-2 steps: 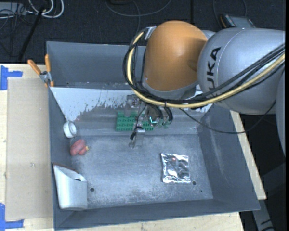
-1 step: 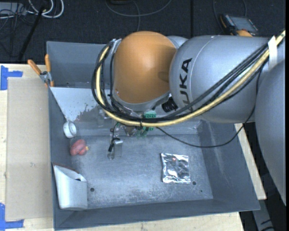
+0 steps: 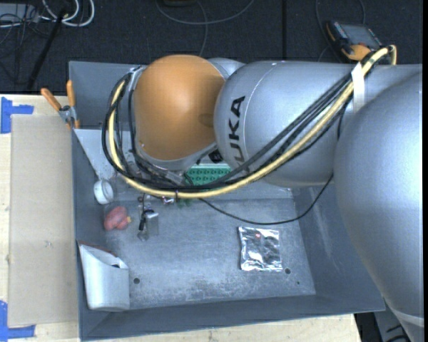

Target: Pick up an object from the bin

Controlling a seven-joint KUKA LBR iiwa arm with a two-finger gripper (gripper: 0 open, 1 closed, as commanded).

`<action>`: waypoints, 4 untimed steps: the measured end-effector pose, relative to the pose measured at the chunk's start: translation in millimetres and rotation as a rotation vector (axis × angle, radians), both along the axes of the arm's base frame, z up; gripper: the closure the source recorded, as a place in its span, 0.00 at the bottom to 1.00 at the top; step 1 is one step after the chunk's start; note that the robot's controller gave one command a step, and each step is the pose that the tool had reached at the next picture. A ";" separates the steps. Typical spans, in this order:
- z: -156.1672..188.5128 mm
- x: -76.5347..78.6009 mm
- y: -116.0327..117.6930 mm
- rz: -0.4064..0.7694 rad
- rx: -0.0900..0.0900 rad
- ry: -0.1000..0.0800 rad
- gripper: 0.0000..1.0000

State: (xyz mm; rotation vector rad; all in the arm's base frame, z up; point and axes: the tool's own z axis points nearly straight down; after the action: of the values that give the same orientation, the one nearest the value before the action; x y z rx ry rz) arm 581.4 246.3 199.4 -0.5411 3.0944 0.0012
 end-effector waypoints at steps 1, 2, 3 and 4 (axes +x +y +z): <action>-134.2 15.0 -9.7 -0.066 -0.002 0.004 0.00; -130.3 16.0 -10.3 -0.070 -0.001 0.002 1.00; -19.4 0.9 -15.3 -0.036 0.003 -0.009 1.00; 14.9 -13.7 -2.6 0.743 0.000 -0.004 1.00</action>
Offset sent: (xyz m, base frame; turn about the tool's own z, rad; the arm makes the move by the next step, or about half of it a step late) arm 0.0162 -0.0095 -0.1294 0.0672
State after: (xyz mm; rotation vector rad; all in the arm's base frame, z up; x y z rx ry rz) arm 567.7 243.7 214.3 -1.6256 2.6839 0.0010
